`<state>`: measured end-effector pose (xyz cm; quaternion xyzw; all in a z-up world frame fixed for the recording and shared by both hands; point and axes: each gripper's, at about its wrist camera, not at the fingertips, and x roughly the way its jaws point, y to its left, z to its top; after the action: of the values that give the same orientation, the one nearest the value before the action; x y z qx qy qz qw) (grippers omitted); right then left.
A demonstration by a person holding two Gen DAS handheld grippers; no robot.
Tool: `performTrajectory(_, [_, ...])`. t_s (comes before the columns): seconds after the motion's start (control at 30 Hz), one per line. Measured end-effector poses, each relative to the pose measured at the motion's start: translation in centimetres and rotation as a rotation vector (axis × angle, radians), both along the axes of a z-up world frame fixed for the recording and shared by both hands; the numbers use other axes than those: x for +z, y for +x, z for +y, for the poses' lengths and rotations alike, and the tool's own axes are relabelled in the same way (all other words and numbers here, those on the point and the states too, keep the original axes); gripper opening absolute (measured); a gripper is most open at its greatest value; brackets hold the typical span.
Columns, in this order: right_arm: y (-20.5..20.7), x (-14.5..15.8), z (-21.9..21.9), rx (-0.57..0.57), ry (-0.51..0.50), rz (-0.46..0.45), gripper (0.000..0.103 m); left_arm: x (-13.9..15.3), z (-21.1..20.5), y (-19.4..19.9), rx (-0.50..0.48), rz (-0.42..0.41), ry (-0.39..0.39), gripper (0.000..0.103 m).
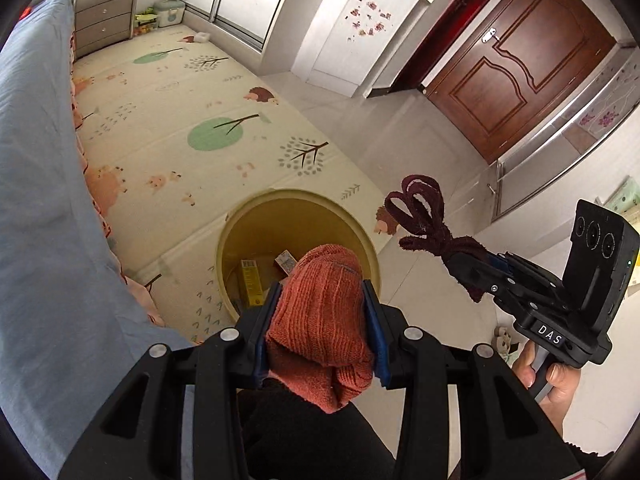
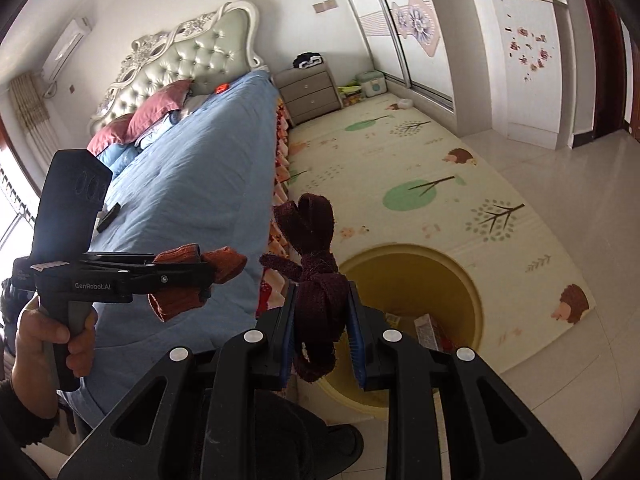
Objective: Collect trash
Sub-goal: 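Carry the orange sock and red ribbon in both tools over the yellow bin, then open both tools to drop the sock and ribbon into the bin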
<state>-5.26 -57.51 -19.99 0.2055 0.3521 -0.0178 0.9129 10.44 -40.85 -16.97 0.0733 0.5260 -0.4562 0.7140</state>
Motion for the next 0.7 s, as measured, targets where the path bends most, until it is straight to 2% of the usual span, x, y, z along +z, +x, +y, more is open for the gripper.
performTrajectory(0.17, [-0.5,-2.1,-2.0,-0.037,0.000,0.034,0.023,-1.5,-3.8,0.0,-0.040,0.007,0.052,0.040])
performTrajectory(0.4, [-0.1,-3.4,-3.7,-0.056,-0.007,0.052,0.023,-3.5,-5.8,0.3,-0.057,0.027,0.080,0.040])
performTrajectory(0.5, [0.5,-3.7,-4.2,-0.057,-0.008,0.050,0.026,-4.1,-5.8,0.7,-0.062,0.041,0.081,0.041])
performTrajectory(0.53, [0.6,-3.9,-4.5,-0.059,0.002,0.046,0.031,-4.2,-6.0,0.7,-0.065,0.043,0.076,0.042])
performTrajectory(0.57, [0.8,-4.1,-5.0,-0.063,0.019,0.044,0.037,-4.2,-6.0,0.7,-0.069,0.048,0.068,0.049])
performTrajectory(0.6, [0.9,-4.4,-5.6,-0.071,0.040,0.040,0.049,-4.2,-6.1,0.8,-0.069,0.052,0.062,0.067])
performTrajectory(0.67, [1.1,-4.8,-6.2,-0.103,0.041,0.048,0.052,-4.0,-6.0,0.9,-0.041,0.026,0.064,0.091])
performTrajectory(0.7, [1.1,-4.9,-6.3,-0.113,0.033,0.057,0.052,-3.9,-6.0,0.9,-0.030,0.010,0.071,0.092])
